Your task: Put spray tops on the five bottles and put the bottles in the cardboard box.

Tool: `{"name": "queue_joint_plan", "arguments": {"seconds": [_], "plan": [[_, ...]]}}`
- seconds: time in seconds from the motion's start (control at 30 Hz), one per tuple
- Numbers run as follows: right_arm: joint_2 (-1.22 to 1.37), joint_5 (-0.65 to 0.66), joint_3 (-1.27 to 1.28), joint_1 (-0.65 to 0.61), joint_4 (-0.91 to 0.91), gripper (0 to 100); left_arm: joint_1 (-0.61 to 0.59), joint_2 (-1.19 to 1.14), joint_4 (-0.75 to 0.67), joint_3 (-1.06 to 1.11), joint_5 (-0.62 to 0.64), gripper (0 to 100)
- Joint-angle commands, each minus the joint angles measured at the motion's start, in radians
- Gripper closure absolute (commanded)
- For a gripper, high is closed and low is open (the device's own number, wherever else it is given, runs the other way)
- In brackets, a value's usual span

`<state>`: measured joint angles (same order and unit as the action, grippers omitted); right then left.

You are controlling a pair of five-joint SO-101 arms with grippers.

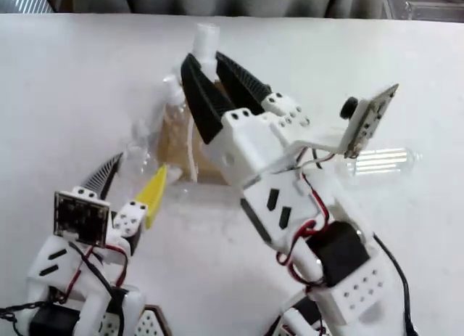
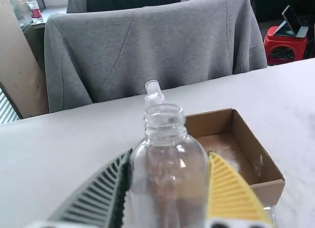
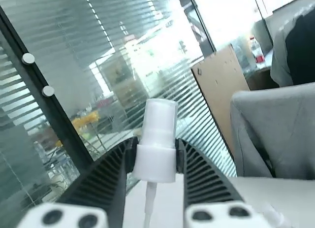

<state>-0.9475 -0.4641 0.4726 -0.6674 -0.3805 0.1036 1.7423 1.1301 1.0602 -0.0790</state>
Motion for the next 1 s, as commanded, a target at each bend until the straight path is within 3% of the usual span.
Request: {"name": "queue_joint_plan", "arguments": {"seconds": [0.0, 0.47, 0.77, 0.97], "plan": [[0.03, 0.026, -0.002, 0.008, 0.168, 98.4, 0.015, 0.004, -0.026, 0.018, 0.014, 95], [0.36, 0.025, -0.175, -0.004, 0.361, 98.4, 0.016, 0.004, -0.044, 0.028, 0.014, 95], [0.354, 0.025, -0.178, -0.104, 0.357, 98.4, 0.016, 0.004, -0.046, 0.035, 0.014, 95], [0.312, 0.026, -0.147, -0.108, 0.354, 98.5, 0.016, 0.004, -0.127, 0.101, 0.014, 96]]}}
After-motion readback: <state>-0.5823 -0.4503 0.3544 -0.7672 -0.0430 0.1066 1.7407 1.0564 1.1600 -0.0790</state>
